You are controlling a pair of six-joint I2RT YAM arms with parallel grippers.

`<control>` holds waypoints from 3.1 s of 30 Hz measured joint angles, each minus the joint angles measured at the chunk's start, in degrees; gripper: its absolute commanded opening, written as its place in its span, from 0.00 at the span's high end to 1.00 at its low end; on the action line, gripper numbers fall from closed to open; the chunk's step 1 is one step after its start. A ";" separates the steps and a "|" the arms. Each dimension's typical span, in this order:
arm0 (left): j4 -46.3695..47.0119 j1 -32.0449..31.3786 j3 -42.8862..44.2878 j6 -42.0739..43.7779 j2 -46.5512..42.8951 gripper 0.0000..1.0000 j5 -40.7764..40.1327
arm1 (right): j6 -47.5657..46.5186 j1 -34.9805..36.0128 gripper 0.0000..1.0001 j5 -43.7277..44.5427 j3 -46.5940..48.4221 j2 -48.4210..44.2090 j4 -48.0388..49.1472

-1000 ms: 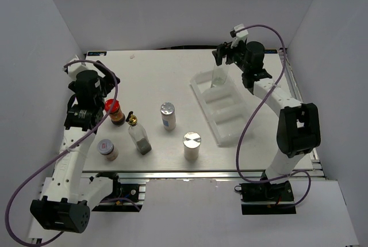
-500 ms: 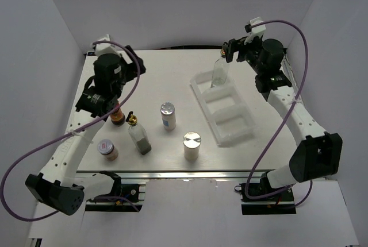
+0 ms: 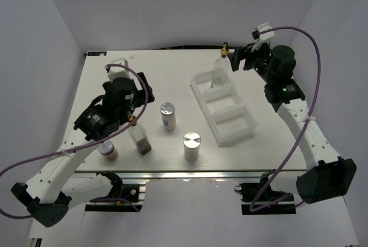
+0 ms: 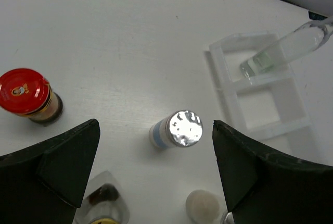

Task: Organize the condiment bottles

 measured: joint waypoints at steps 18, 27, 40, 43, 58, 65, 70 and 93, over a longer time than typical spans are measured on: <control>-15.45 -0.85 -4.26 2.82 -3.89 0.02 1.81 | -2.32 0.00 0.11 -0.09 -0.07 -1.36 -2.40; -15.30 -0.85 -9.73 6.01 -7.37 0.02 6.01 | -4.15 0.00 0.11 0.79 -0.20 0.11 -2.56; -13.38 -0.85 -12.90 8.41 -7.61 0.71 6.80 | -6.95 0.00 0.11 1.64 -0.31 3.17 -2.62; -13.27 -0.85 -13.03 8.41 -7.85 0.86 7.17 | -7.37 0.00 0.11 2.32 -0.39 3.17 -2.51; -13.75 -0.85 -0.81 3.74 -0.15 1.00 -2.10 | -5.29 -0.02 0.10 17.33 -8.44 -8.90 3.69; -8.44 -0.85 9.01 4.33 4.07 1.00 -9.51 | -4.31 -2.08 0.11 24.41 -8.61 -9.14 6.32; -1.62 -0.85 16.00 9.20 11.50 1.00 -11.61 | -3.82 -4.09 0.11 27.15 -8.61 -7.30 6.27; 13.05 -0.85 54.64 21.29 59.08 1.00 9.51 | -0.04 -13.64 0.11 37.16 -8.48 -4.87 5.27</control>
